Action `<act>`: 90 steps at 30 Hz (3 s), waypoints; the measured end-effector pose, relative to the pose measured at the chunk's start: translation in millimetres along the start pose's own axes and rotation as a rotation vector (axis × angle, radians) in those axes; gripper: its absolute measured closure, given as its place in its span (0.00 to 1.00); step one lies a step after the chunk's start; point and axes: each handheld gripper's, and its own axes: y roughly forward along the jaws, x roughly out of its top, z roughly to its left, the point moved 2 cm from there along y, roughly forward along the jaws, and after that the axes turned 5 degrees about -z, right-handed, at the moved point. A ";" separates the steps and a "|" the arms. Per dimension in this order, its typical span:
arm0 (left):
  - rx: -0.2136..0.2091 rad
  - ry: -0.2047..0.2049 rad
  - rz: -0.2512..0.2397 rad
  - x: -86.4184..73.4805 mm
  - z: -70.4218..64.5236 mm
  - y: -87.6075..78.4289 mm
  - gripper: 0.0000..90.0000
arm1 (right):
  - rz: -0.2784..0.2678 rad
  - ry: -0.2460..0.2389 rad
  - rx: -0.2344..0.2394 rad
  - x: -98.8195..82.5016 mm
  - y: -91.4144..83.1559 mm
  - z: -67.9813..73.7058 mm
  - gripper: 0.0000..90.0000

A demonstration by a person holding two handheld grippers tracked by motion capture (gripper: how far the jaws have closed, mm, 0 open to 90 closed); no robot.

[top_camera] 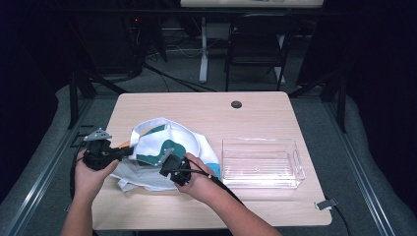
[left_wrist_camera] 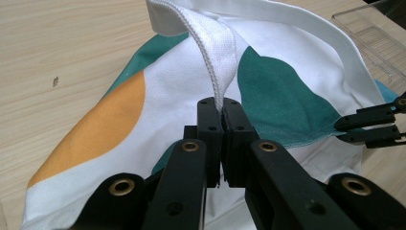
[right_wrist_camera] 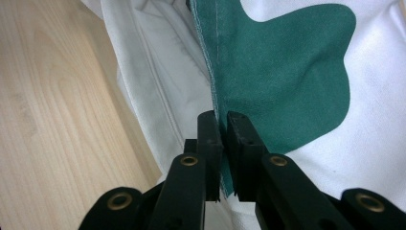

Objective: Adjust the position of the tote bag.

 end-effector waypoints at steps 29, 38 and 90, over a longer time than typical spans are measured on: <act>0.005 0.007 0.002 -3.1 0.3 1.3 0.95 | -0.069 0.024 -0.040 4.0 -14.6 -3.7 0.99; 0.020 0.004 -0.011 -2.9 1.0 0.4 0.86 | -0.075 0.014 -0.053 11.3 -25.0 -8.9 0.99; 0.067 0.071 -0.098 -3.3 8.1 -34.8 0.53 | -0.103 0.015 -0.113 47.8 -49.5 -36.7 0.99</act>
